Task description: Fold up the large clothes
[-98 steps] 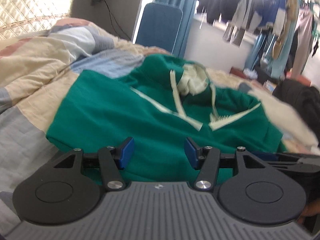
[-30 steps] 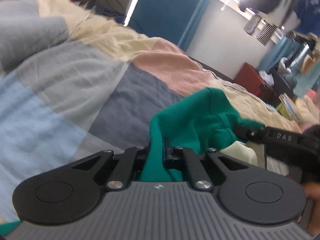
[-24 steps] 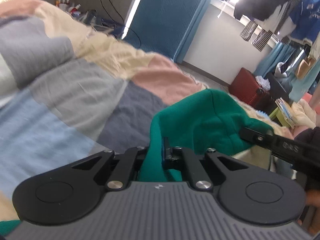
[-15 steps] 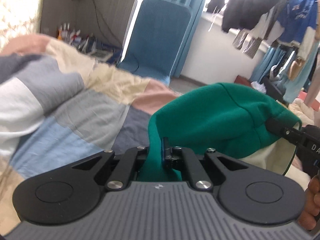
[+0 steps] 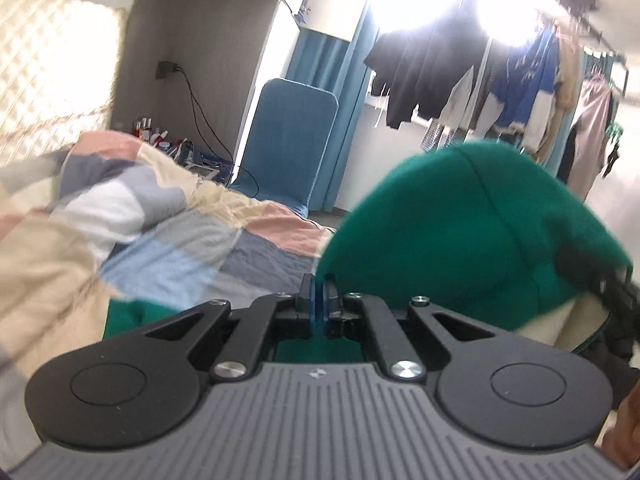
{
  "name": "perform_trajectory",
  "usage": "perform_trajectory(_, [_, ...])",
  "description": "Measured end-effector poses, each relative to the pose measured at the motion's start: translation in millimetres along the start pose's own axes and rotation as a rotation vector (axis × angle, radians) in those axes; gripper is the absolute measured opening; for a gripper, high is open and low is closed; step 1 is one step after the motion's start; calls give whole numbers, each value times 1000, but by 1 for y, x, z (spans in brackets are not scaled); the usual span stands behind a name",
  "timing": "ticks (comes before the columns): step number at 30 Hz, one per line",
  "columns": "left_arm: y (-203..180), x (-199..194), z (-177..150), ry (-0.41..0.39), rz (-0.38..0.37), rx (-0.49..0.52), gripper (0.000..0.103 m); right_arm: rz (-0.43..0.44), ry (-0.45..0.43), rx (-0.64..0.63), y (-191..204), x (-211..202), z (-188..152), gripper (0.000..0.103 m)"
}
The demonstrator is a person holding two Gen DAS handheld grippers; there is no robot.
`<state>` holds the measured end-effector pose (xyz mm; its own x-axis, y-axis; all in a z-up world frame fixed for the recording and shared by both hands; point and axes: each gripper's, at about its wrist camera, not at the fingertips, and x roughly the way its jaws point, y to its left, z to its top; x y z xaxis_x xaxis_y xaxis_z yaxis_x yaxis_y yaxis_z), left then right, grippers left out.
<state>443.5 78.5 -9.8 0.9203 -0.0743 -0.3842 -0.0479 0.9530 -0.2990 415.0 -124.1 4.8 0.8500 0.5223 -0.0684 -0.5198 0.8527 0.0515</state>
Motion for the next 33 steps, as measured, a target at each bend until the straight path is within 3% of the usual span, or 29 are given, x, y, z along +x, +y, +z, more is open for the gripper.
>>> perform_trajectory(7, [15, -59, -99, 77, -6, -104, 2, 69, 141, -106, 50, -84, -60, 18])
perform_trajectory(15, [50, -64, -183, 175, 43, -132, 2, 175, 405, -163, 79, -101, -138, 19])
perform_trajectory(19, [64, -55, -202, 212, 34, -137, 2, 200, 525, -175, 92, -95, -164, 20])
perform_trajectory(23, [76, -49, -203, 199, -7, -210, 3, 209, 578, -120, 92, -88, -167, 25])
perform_trajectory(26, [78, -49, -198, 193, -39, -233, 4, 210, 595, -67, 85, -86, -162, 39])
perform_trajectory(28, [78, -52, -194, 203, -40, -227, 14, 230, 606, -20, 81, -88, -159, 58])
perform_trajectory(31, [81, -61, -189, 174, -40, -243, 57, 245, 593, 54, 71, -91, -152, 69])
perform_trajectory(33, [82, -70, -185, 138, -20, -232, 58, 247, 567, 100, 68, -91, -148, 69])
